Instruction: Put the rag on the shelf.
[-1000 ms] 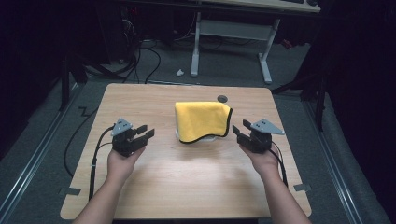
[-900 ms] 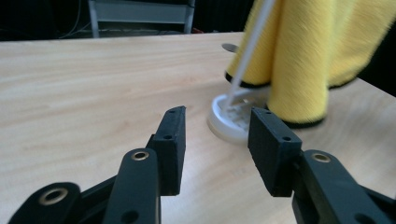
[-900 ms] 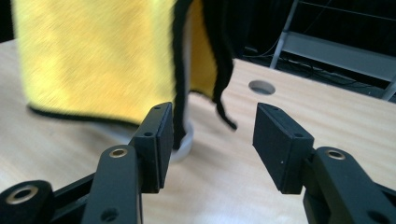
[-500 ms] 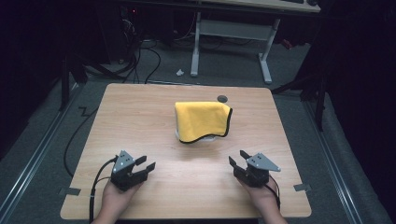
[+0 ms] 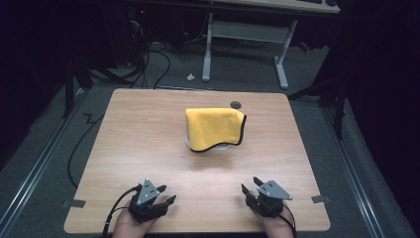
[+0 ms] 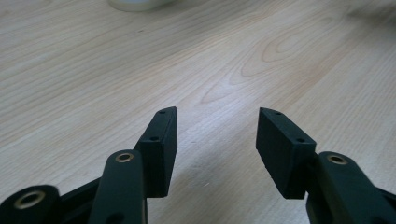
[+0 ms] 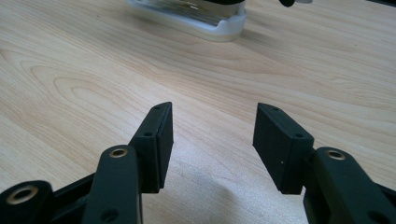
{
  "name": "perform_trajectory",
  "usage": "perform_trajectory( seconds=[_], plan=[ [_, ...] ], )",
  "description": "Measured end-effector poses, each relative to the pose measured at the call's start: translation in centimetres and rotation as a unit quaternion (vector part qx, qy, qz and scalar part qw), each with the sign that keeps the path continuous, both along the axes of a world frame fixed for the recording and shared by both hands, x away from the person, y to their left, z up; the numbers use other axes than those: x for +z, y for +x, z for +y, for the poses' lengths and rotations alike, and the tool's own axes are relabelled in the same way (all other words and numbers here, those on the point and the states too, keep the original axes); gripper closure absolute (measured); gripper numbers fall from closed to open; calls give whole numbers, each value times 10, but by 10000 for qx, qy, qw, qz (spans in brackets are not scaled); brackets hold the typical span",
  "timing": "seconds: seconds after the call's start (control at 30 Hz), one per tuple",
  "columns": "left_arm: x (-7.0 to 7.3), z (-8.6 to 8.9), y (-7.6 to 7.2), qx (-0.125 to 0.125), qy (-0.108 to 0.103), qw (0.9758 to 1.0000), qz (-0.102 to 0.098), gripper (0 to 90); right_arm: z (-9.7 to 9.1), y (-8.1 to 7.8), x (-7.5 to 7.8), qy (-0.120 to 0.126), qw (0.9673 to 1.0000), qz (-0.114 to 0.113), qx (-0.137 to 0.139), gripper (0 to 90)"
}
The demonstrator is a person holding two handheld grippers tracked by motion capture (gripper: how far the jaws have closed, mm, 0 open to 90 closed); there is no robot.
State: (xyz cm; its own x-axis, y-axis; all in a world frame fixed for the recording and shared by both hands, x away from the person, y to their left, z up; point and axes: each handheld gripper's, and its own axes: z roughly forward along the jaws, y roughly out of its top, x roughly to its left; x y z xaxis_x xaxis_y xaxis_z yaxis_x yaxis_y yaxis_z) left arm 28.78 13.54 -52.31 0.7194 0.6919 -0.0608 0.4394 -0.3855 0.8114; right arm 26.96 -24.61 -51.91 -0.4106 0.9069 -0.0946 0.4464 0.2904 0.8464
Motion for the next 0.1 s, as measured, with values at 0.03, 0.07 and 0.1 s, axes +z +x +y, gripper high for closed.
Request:
perform_trajectory(
  seconds=[0.03, 0.07, 0.1],
  plan=[
    [0, 2, 0, 22, -46, 10000, 22, 491, 0, 0, -1, 5, 10000, 14, 2, 482],
    [0, 4, 0, 40, -93, 9999, 32, 491, -1, 1, -2, 0, 10000, 34, 0, 482],
    [0, 5, 0, 48, -93, 9999, 33, 491, -2, 1, -2, -3, 10000, 40, -11, 481]
  ],
)
